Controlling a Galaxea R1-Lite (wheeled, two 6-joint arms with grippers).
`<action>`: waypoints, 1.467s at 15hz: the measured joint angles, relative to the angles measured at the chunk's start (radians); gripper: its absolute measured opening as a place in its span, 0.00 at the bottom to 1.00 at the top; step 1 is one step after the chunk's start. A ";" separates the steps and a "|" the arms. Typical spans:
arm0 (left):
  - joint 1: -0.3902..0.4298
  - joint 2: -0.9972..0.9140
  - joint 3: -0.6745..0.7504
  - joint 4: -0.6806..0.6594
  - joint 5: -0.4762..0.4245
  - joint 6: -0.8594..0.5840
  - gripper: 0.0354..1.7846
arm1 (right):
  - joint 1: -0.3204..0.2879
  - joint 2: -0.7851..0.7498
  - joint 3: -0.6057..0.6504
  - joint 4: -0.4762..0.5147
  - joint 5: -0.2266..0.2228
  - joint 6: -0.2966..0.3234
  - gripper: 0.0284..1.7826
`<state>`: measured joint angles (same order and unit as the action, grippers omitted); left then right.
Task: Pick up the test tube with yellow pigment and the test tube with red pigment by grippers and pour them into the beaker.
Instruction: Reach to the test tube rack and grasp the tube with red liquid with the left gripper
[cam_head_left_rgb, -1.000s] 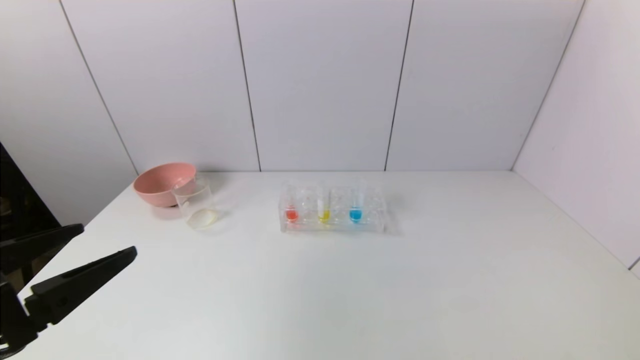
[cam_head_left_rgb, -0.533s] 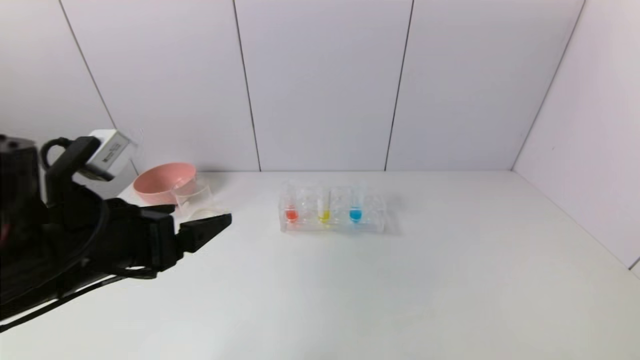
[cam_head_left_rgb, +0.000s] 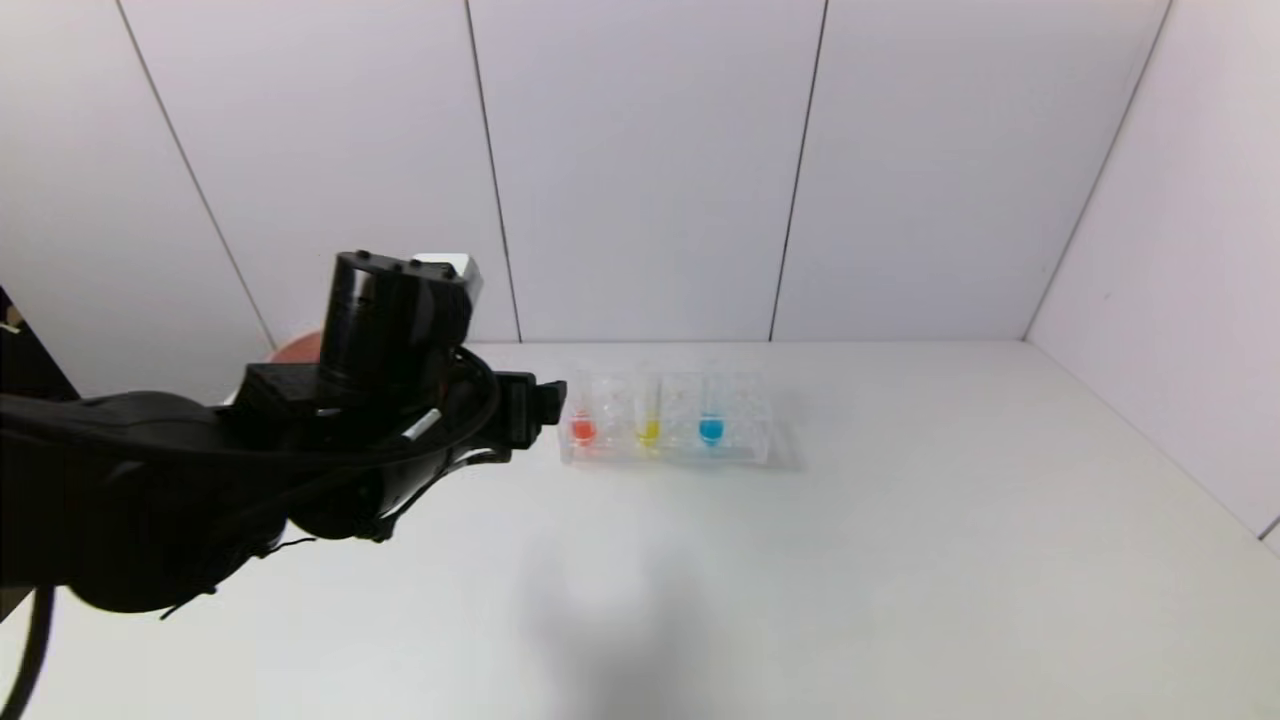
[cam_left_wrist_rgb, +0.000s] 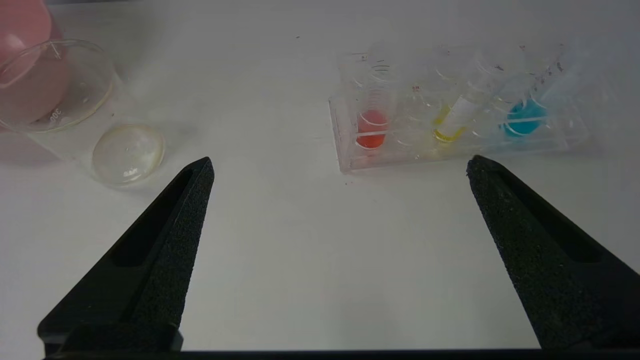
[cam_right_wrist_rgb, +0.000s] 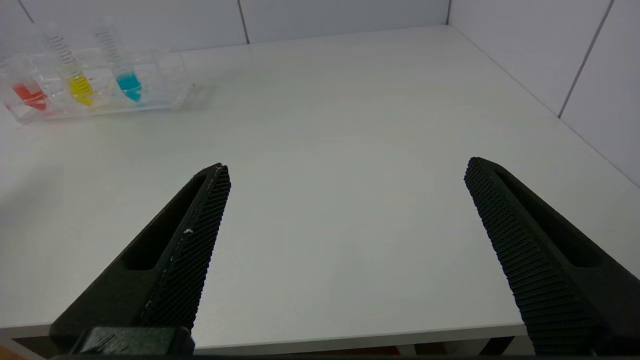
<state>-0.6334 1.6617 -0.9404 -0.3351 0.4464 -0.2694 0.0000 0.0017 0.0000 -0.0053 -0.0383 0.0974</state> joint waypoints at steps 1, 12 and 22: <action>-0.006 0.042 -0.021 -0.023 0.031 0.000 0.99 | 0.000 0.000 0.000 0.000 0.000 0.000 0.96; -0.020 0.343 -0.098 -0.292 0.110 0.005 0.99 | 0.000 0.000 0.000 0.000 0.000 0.000 0.96; -0.018 0.435 -0.159 -0.334 0.140 0.019 0.99 | 0.000 0.000 0.000 0.000 0.000 0.000 0.96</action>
<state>-0.6513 2.0970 -1.0991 -0.6687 0.5868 -0.2504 0.0000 0.0017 0.0000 -0.0057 -0.0383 0.0974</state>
